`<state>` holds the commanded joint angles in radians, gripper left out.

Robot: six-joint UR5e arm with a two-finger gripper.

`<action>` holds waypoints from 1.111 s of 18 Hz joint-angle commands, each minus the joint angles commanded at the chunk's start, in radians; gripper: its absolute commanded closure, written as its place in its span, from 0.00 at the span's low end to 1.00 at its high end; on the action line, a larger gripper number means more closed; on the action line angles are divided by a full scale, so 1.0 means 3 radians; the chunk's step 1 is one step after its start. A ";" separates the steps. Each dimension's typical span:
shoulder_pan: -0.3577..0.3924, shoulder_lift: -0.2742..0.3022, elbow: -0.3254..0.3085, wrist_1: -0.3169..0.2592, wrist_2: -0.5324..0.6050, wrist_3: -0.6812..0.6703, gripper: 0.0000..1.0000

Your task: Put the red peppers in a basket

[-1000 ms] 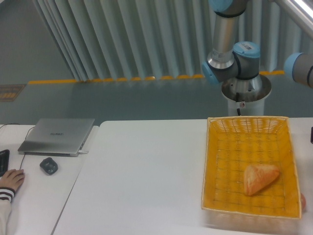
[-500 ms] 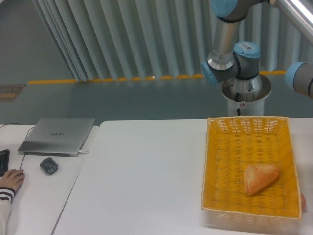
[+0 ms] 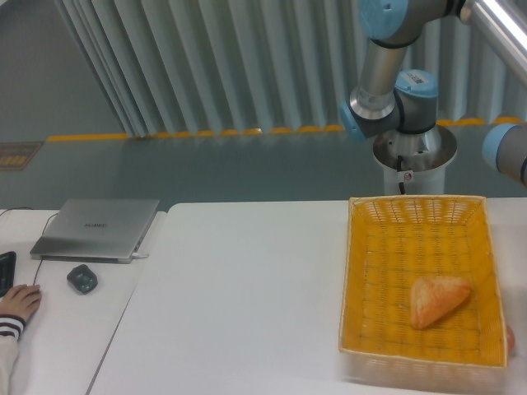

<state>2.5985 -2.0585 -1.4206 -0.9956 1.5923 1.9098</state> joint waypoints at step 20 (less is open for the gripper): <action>-0.0020 -0.0281 0.0164 0.0036 -0.0010 0.0000 0.00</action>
<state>2.5924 -2.1429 -1.3714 -0.9848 1.5892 1.9098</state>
